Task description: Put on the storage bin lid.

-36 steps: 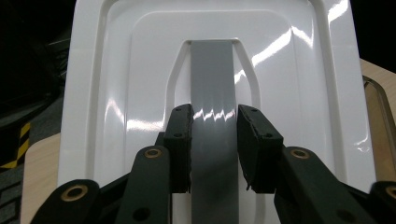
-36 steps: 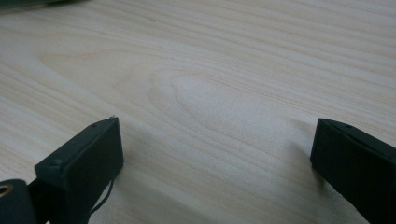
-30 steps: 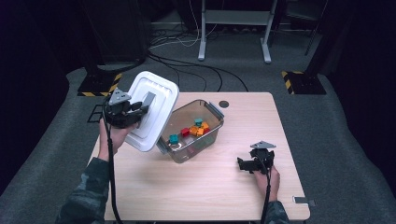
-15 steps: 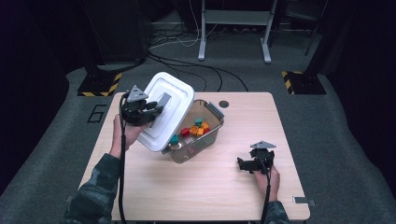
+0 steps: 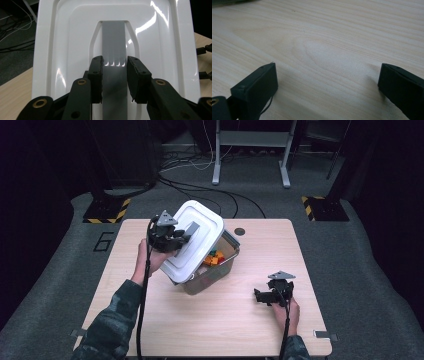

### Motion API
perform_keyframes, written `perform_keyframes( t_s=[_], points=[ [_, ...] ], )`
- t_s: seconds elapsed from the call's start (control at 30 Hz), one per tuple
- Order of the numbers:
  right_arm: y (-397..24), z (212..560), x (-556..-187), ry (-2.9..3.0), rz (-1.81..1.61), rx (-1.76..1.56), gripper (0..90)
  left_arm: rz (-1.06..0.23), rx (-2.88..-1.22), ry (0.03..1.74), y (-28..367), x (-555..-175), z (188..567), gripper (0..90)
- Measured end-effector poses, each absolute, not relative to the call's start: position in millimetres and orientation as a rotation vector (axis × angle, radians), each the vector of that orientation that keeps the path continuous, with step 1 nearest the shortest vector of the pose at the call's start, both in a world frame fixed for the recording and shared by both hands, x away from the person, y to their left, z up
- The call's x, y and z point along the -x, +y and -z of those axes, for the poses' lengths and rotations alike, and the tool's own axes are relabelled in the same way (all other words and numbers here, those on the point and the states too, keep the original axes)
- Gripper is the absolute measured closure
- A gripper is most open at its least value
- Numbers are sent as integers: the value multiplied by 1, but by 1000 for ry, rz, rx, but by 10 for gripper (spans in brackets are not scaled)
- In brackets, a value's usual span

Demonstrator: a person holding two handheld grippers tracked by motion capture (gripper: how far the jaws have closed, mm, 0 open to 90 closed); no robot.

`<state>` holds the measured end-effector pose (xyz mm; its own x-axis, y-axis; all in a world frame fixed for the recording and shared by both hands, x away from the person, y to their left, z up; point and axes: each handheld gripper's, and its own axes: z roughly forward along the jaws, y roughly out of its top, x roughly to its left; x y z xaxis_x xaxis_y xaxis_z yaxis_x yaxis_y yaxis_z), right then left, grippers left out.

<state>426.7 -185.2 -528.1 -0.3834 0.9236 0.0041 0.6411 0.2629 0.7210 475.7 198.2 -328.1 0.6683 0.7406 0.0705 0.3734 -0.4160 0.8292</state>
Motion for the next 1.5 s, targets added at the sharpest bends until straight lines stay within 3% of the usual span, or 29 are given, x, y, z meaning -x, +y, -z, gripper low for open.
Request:
perform_keyframes(
  t_s=[0.9,1.5],
  points=[
    [-185,528,-427,2108,-910,-1427,18,-391,-2299,838,148,-508,364,665],
    [-185,528,-427,2119,-911,-1419,18,-352,-2317,831,138,-516,373,664]
  ],
)
